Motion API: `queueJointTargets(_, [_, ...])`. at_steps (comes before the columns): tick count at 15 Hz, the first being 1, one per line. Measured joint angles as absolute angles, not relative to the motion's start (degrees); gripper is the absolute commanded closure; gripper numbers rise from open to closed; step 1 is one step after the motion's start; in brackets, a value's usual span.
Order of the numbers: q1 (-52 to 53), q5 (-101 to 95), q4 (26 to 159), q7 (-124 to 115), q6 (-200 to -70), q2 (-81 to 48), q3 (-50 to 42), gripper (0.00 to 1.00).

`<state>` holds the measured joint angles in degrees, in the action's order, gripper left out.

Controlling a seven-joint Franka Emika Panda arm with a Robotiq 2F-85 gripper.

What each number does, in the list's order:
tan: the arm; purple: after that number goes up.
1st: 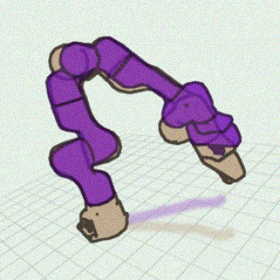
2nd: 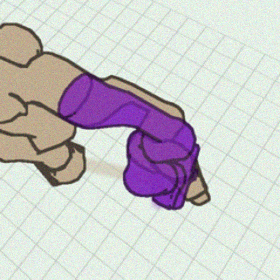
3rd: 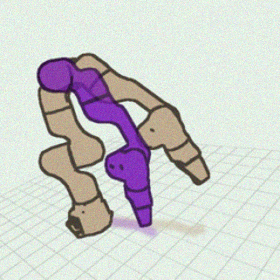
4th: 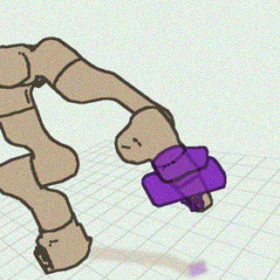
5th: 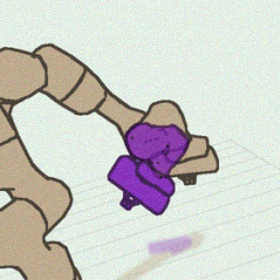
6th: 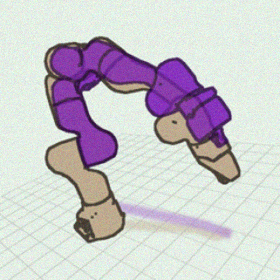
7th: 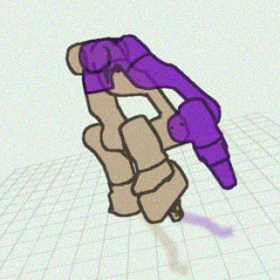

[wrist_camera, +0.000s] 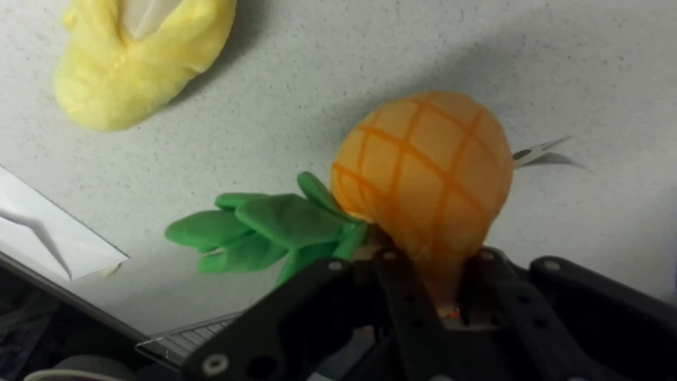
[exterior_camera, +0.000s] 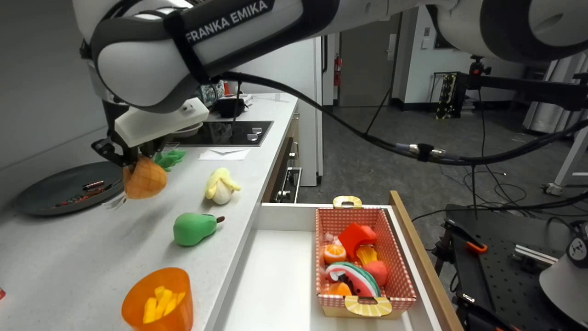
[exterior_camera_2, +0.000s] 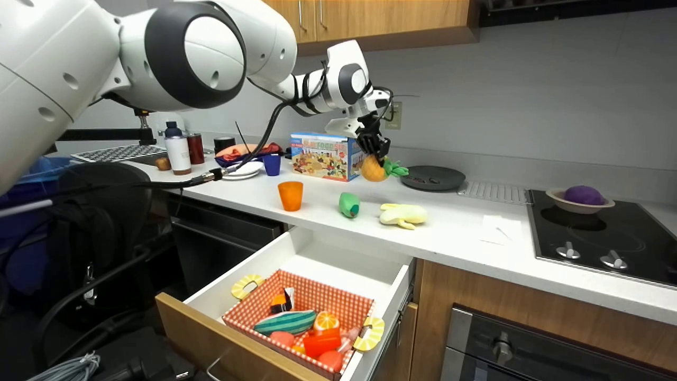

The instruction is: Put the plush toy inside the drawer then close it

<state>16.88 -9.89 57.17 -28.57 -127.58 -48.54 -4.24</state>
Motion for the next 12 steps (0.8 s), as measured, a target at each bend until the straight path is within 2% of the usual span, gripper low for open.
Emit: queueJointTargets(12, [16.71,-10.51,89.73,-32.01,-128.87,-26.26,-5.66,0.96])
